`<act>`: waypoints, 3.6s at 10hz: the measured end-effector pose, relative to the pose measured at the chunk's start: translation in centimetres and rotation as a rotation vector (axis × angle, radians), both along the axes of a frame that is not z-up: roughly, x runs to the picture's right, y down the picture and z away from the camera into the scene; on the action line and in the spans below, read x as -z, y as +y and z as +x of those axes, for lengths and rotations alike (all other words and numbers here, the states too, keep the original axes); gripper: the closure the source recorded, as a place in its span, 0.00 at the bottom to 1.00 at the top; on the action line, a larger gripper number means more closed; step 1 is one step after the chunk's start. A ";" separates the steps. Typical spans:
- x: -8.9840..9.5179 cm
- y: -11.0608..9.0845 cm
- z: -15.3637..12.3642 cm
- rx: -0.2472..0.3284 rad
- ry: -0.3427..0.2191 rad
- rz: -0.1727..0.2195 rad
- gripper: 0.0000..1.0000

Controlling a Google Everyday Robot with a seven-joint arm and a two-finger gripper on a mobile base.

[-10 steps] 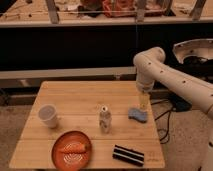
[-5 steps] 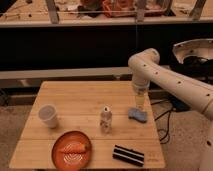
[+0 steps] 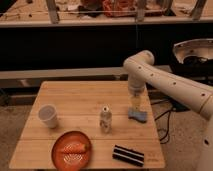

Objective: Knock the bottle over

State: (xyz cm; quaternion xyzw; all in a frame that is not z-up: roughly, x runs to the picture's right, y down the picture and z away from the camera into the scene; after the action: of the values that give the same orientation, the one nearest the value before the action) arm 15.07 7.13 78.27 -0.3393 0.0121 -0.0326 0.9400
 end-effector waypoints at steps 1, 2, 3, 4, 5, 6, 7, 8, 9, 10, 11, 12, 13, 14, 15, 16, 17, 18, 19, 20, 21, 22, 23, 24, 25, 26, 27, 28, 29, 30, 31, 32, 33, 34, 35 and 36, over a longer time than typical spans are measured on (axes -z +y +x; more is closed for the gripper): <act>0.0 0.0 -0.5 0.001 -0.006 0.001 0.20; 0.0 0.2 -0.7 0.003 -0.009 0.000 0.20; 0.0 0.4 -0.9 0.010 -0.014 0.002 0.20; 0.0 0.6 -1.1 0.017 -0.020 0.003 0.20; 0.0 0.8 -1.6 0.025 -0.027 0.005 0.20; 0.1 0.9 -2.0 0.026 -0.033 0.006 0.20; 0.1 1.2 -2.5 0.029 -0.040 0.006 0.20; 0.1 1.4 -2.7 0.032 -0.046 0.009 0.20; 0.1 1.6 -2.8 0.033 -0.049 0.010 0.20; 0.1 1.8 -3.2 0.037 -0.057 0.012 0.20; 0.1 1.9 -3.5 0.040 -0.062 0.015 0.20; 0.1 2.1 -3.8 0.042 -0.067 0.016 0.20; 0.1 2.3 -4.1 0.044 -0.071 0.019 0.20; 0.0 2.6 -4.2 0.043 -0.073 0.021 0.20; 0.0 2.8 -4.3 0.043 -0.076 0.023 0.20; 0.0 3.0 -4.6 0.044 -0.080 0.025 0.20; 0.0 3.2 -4.8 0.044 -0.085 0.028 0.20; -0.1 3.4 -4.8 0.041 -0.087 0.030 0.20; -0.1 3.6 -4.8 0.040 -0.087 0.034 0.20; -0.2 3.9 -5.0 0.037 -0.092 0.040 0.20; -0.3 4.1 -5.2 0.036 -0.094 0.044 0.20; -0.4 4.3 -5.3 0.032 -0.095 0.049 0.20; -0.5 4.4 -5.5 0.029 -0.097 0.057 0.20; -0.7 4.8 -5.6 0.022 -0.100 0.061 0.20; -0.9 5.0 -5.7 0.016 -0.104 0.069 0.20; -1.0 5.1 -5.9 0.011 -0.107 0.076 0.20; -1.1 5.4 -5.9 0.006 -0.109 0.080 0.20; -1.2 5.7 -6.1 0.002 -0.112 0.086 0.20; -1.2 5.8 -6.1 0.002 -0.113 0.091 0.20; -1.3 6.0 -6.3 0.002 -0.119 0.095 0.20; -1.4 6.2 -6.6 0.005 -0.126 0.097 0.20; -1.4 6.3 -6.8 0.005 -0.131 0.100 0.20; -1.3 6.5 -6.8 0.004 -0.135 0.102 0.20; -1.3 6.6 -6.9 0.005 -0.137 0.102 0.20; -1.4 6.7 -7.0 0.007 -0.142 0.103 0.20; -1.3 6.8 -7.2 0.010 -0.149 0.102 0.20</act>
State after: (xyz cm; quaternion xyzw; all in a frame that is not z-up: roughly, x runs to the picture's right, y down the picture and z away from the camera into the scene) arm 7.83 13.91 79.58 -0.2877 -0.0546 -0.0618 0.9541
